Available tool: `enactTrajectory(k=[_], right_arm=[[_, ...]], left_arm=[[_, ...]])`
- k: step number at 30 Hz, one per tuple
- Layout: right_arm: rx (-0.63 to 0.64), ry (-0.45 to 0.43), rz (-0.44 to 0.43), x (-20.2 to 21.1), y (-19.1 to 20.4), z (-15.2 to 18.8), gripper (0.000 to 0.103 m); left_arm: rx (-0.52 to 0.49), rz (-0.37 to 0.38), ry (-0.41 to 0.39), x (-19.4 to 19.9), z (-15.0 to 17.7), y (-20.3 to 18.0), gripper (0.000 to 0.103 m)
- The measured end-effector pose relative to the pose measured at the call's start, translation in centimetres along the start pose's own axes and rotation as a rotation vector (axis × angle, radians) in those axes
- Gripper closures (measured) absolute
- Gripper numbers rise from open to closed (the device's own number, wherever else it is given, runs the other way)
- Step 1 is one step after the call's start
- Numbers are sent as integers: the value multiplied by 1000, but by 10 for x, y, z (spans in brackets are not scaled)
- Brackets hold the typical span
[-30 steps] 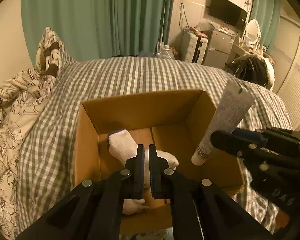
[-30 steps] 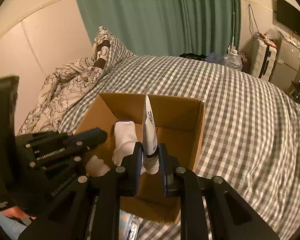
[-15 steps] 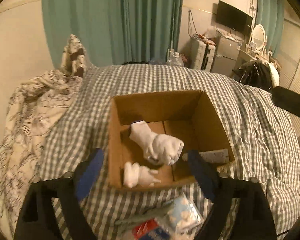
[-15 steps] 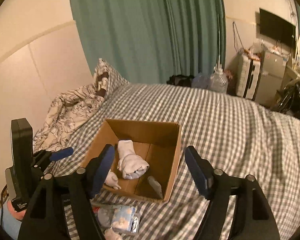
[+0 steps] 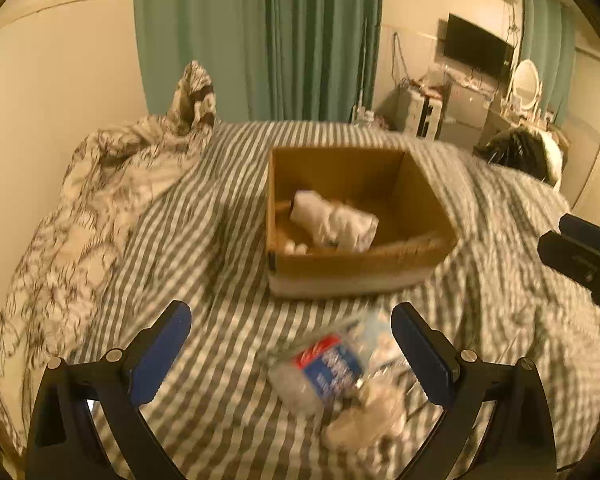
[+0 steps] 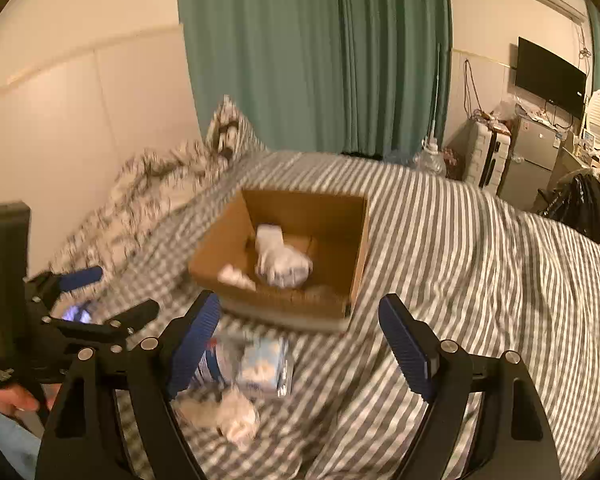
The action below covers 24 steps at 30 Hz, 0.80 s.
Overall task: Organize objects
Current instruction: 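Release the sock and tube into the box and withdraw both tools, then grasp the lace cloth with the right tool while the left tool grasps the blue-label bottle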
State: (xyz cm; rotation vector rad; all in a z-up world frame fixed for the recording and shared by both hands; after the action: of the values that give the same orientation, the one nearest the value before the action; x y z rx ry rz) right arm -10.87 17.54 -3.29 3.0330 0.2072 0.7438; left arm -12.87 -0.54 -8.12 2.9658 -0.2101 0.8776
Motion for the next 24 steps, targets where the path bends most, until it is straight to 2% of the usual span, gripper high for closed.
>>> enactTrajectory(k=[3, 8, 13, 17, 18, 19, 20, 21, 22, 24], right_arm=[[12, 57, -7, -15, 7, 35, 21], [7, 211, -54, -49, 23, 104, 21], [-29, 380, -148, -80, 50, 161, 21], [-52, 463, -191, -96, 63, 188, 23], [-62, 476, -193, -99, 63, 192, 29], [-73, 490, -200, -102, 64, 196, 42], [-80, 502, -208, -105, 64, 199, 50], [-84, 513, -217, -105, 65, 201, 65], [-82, 519, -221, -104, 65, 202, 76], [-65, 504, -218, -100, 64, 198, 83]], left_arm=[[-1, -17, 40, -6, 28, 3, 0], [24, -54, 105, -20, 66, 19, 0], [53, -65, 139, -30, 84, 28, 0], [65, -45, 166, -37, 90, 28, 0], [68, -42, 171, -38, 92, 28, 0], [71, -37, 178, -40, 95, 28, 0], [74, -34, 183, -40, 96, 28, 0], [78, -30, 188, -41, 98, 28, 0], [80, -27, 191, -41, 99, 28, 0], [84, -23, 193, -40, 100, 28, 0]])
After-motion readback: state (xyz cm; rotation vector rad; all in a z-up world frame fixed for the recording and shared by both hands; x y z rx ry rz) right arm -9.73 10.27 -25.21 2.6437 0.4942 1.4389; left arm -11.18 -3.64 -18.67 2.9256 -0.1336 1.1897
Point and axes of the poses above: each gripper's, at about its wrist camera, not at the fingertips, and x roughly against the way its jaws point, y to its left, z to its underside, the point moved 7 cm from there along -x, roughly the way its jaws point, and after that the axes turned 13 degrees about -y, right-handed, at the moved point
